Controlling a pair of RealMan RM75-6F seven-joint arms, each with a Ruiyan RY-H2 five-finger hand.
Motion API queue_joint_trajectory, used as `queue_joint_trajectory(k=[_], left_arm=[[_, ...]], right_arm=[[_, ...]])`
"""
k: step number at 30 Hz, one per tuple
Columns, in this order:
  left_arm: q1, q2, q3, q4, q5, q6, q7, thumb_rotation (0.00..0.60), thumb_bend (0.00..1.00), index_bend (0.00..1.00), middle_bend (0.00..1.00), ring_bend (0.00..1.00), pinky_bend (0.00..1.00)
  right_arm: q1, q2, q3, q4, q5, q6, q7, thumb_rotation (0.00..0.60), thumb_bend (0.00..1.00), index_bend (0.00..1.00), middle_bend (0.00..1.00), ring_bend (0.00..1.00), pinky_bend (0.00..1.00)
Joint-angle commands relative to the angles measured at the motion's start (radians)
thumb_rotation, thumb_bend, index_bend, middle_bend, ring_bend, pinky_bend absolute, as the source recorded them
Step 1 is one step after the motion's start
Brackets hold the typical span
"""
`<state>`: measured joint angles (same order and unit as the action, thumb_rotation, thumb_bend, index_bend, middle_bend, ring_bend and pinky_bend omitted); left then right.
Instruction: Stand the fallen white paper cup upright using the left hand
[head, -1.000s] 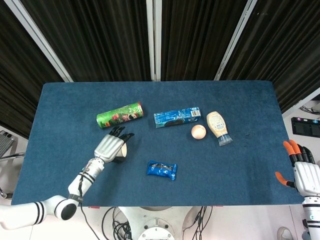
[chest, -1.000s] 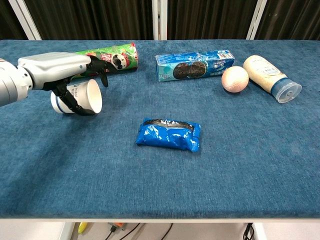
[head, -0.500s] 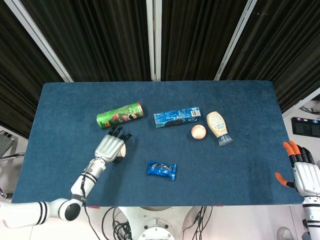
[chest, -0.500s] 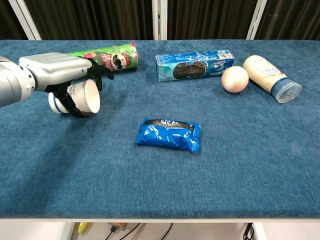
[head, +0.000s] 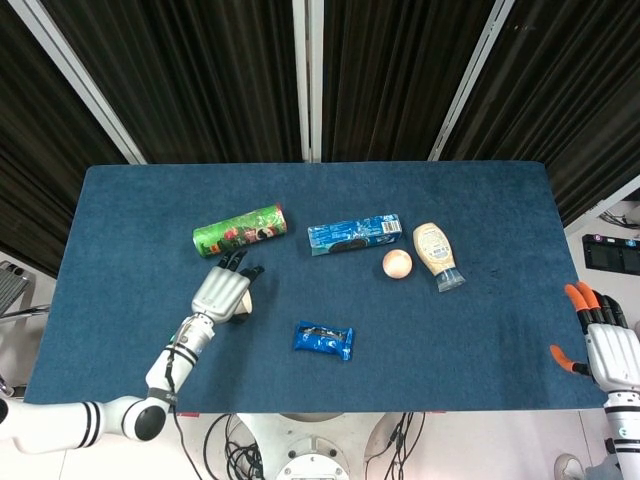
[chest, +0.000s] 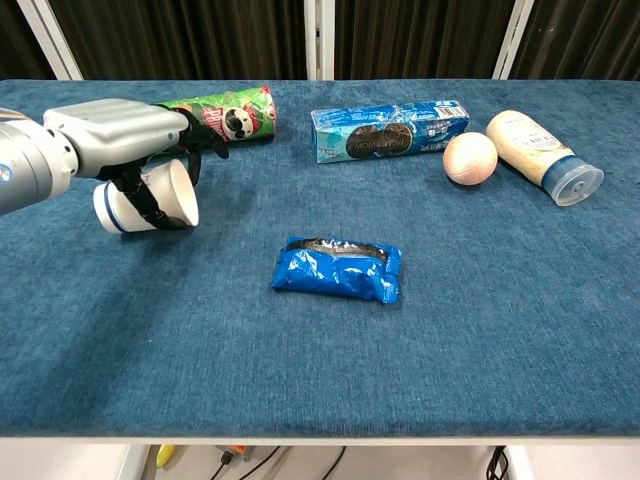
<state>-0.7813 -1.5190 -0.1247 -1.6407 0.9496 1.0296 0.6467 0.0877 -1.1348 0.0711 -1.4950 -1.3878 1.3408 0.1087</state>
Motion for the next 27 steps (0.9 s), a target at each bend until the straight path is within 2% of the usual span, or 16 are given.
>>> queue_joint_trajectory(k=[1, 6, 11, 14, 20, 27], left_arm=[[0.013, 0.006, -0.035, -0.022, 0.043, 0.009, -0.111, 0.6, 0.19, 0.2, 0.4, 0.0, 0.0], [0.075, -0.008, -0.065, 0.022, 0.218, 0.076, -0.417, 0.6, 0.19, 0.2, 0.39, 0.0, 0.0], [0.161, -0.049, -0.044, 0.162, 0.397, 0.21, -0.779, 0.6, 0.19, 0.21, 0.39, 0.0, 0.0], [0.205, -0.081, -0.022, 0.256, 0.447, 0.264, -0.959, 0.6, 0.19, 0.21, 0.38, 0.0, 0.0], [0.269, -0.155, 0.014, 0.437, 0.509, 0.352, -1.179, 0.6, 0.19, 0.21, 0.39, 0.0, 0.0], [0.326, -0.281, -0.014, 0.639, 0.516, 0.465, -1.369, 0.6, 0.19, 0.2, 0.39, 0.0, 0.0]], right_arm=[[0.001, 0.0, 0.0, 0.0, -0.001, -0.001, -0.001, 0.6, 0.2, 0.0, 0.0, 0.0, 0.0], [0.002, 0.005, 0.001, -0.009, -0.001, 0.0, -0.005, 0.6, 0.2, 0.0, 0.0, 0.0, 0.0], [0.001, 0.008, 0.002, -0.015, 0.004, 0.001, -0.011, 0.6, 0.2, 0.0, 0.0, 0.0, 0.0], [0.002, 0.006, 0.001, -0.018, 0.003, 0.0, -0.02, 0.6, 0.2, 0.0, 0.0, 0.0, 0.0], [0.006, 0.002, -0.001, -0.029, 0.003, -0.004, -0.04, 0.6, 0.2, 0.0, 0.0, 0.0, 0.0], [0.01, 0.005, -0.003, -0.048, 0.004, -0.008, -0.067, 0.6, 0.2, 0.0, 0.0, 0.0, 0.0]])
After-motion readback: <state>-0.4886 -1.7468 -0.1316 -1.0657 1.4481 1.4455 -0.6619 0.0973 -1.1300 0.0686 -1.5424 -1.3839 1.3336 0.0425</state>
